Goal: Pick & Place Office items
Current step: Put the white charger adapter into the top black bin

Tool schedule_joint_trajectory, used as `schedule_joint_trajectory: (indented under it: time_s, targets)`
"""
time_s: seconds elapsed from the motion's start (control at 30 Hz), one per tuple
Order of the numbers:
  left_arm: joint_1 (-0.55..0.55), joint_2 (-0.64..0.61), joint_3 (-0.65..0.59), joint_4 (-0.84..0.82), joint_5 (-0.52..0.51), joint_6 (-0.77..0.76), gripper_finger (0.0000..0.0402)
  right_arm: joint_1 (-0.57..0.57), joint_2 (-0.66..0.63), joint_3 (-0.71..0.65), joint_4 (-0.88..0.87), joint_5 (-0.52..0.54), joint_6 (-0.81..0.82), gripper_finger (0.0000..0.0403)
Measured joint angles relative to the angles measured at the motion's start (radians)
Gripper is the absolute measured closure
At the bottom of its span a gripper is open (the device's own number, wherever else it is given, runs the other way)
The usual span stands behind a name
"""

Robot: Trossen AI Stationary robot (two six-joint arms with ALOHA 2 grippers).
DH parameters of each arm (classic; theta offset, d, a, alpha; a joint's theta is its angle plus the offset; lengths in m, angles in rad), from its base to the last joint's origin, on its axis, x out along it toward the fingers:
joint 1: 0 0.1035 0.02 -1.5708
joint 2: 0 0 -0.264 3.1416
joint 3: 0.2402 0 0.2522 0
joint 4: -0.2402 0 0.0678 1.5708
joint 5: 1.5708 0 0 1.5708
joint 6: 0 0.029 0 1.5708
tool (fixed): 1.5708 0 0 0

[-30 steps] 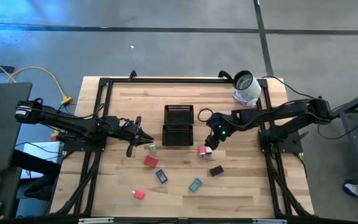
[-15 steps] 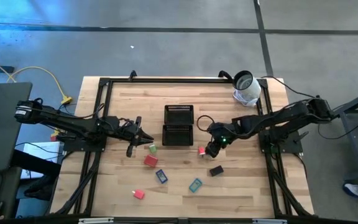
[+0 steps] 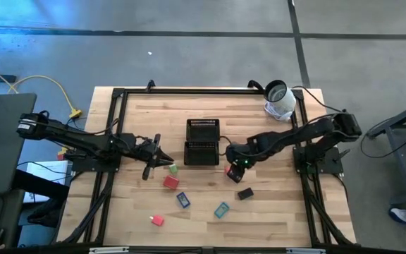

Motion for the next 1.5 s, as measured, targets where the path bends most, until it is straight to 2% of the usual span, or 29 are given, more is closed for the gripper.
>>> schedule_joint_trajectory:
  time_s: [0.33,0.53,0.83,1.5]
  targets:
    - [-0.001,0.0,0.0,0.002,0.0,-0.003,0.0351,-0.018,0.0,0.005,-0.006,-0.018,0.108,0.0206]
    - [0.0,0.0,0.0,0.002,0.0,-0.003,0.0351,-0.027,0.004,0.005,-0.029,-0.065,0.146,0.0206]
    - [-0.004,0.0,0.0,0.0,0.0,-0.002,0.0351,-0.036,0.104,0.004,0.003,-0.147,0.18,0.0206]
    - [-0.052,0.002,0.0,-0.012,0.0,0.0,0.0351,-0.081,0.12,0.005,-0.042,-0.085,0.296,0.0206]
